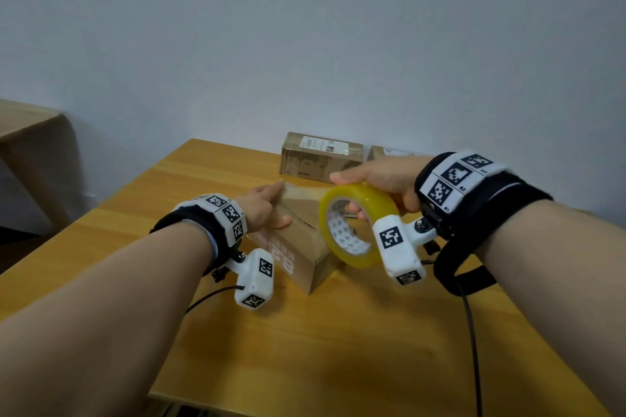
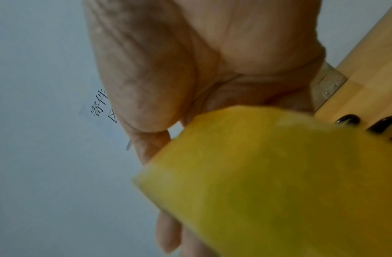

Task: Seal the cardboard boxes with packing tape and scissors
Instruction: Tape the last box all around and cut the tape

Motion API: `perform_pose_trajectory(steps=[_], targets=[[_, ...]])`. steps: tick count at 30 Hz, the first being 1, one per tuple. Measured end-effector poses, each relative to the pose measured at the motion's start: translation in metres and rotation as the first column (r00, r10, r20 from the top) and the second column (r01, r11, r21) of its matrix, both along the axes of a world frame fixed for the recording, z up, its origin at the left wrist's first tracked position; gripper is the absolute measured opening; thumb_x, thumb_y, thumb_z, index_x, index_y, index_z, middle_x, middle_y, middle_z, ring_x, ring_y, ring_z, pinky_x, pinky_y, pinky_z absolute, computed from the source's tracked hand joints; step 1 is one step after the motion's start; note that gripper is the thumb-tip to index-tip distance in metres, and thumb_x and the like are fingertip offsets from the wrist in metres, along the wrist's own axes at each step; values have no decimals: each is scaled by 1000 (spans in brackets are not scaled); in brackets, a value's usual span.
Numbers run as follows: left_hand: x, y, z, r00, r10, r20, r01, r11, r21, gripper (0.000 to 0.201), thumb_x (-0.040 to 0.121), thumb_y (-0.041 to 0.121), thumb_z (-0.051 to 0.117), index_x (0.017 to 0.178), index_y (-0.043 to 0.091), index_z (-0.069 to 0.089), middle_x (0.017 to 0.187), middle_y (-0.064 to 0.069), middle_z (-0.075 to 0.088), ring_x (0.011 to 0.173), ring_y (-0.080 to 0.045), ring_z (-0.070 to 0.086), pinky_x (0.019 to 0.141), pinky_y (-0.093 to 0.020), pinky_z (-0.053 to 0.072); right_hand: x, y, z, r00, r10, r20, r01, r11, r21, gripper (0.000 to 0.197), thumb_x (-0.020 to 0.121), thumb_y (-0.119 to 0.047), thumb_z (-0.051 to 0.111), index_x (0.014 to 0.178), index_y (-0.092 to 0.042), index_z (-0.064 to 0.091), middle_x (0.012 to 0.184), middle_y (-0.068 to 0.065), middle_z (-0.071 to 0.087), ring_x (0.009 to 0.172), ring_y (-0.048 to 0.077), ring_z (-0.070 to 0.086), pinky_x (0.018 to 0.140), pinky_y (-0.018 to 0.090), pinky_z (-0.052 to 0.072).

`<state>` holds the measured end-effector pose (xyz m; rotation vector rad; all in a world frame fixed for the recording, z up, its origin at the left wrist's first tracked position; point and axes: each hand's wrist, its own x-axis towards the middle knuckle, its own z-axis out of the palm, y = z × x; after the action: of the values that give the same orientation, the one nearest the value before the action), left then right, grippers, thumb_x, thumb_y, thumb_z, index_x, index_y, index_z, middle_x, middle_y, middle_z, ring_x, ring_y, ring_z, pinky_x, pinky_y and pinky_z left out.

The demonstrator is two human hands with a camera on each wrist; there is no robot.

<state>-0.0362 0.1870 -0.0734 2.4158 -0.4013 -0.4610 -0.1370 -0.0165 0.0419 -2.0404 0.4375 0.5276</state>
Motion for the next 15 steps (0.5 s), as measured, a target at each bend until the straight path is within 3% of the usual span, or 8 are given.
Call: perform_pose_trajectory(steps=[2,4,10,15], targets=[[-1,-1,2,1000,-18,-6,18,1000,16,88,85,34,67,152,35,11,159,3,15,142,-29,24,118,-47,18,-11,-4,2,998,42,-53,-47,992,-114,44,93,-48,61,102,-5,66,64,2,69,53,14,64,53,25,55],[-1,-2,2,1000,-21,-21,21,1000,20,88,85,34,68,153,33,11,160,2,14,143,-29,23,118,-48,18,-19,-6,-1,997,46,-61,-56,985,-166,43,95,-47,58,100,-5,66,61,1,68,51,12,63,51,24,54],[1,-4,3,999,-45,-10,46,991,129,84,90,41,61,154,30,8,161,2,5,145,-28,17,120,-45,12,-27,-4,-22,995,17,-100,-33,987,-158,42,99,-41,55,97,-1,65,61,5,69,49,15,65,50,25,56],[2,-3,0,999,-32,1,31,987,160,80,90,47,58,152,38,10,160,7,3,145,-30,13,119,-48,9,-30,-1,-42,992,1,-127,-23,985,-171,41,100,-37,54,87,0,63,56,7,68,44,16,65,47,26,57]])
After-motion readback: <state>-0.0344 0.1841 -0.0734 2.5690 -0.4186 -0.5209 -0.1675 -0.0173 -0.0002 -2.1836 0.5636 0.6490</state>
